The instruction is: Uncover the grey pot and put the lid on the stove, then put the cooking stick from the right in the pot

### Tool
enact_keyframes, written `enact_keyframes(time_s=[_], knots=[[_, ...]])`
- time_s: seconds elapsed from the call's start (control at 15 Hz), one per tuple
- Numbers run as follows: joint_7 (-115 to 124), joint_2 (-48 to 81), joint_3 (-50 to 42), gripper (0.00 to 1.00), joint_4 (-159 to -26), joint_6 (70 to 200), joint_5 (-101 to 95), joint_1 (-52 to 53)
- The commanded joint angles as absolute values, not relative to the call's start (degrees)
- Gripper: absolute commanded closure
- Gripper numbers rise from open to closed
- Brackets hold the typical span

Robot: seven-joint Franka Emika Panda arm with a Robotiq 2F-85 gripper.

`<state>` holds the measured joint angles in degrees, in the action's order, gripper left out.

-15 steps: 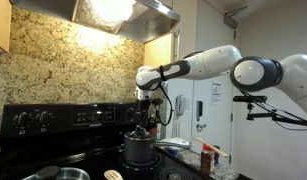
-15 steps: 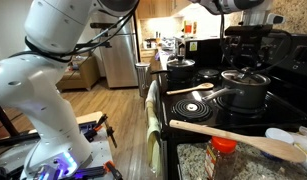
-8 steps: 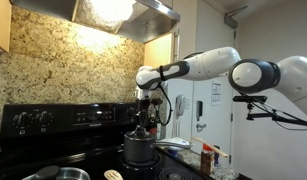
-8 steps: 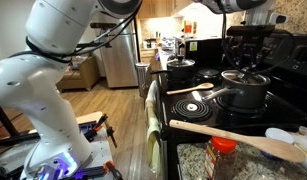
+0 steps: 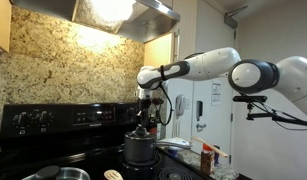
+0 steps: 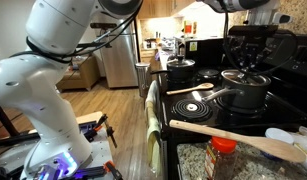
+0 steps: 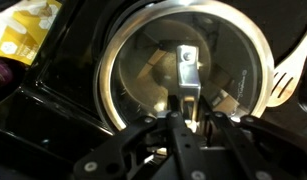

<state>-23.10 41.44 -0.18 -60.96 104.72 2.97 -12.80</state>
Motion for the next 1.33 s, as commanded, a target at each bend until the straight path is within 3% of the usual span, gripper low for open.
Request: enact_keyframes(time_s=[0.0, 0.67, 1.27], knots=[[-22.94, 39.45, 0.01, 0.88, -61.96, 102.01, 3.97, -13.61], [-23.22, 34.89, 0.34, 0.88, -68.29, 97.51, 5.38, -13.46], [-23.73, 26.18, 0.89, 0.88, -77.42, 104.97, 4.34, -11.08]])
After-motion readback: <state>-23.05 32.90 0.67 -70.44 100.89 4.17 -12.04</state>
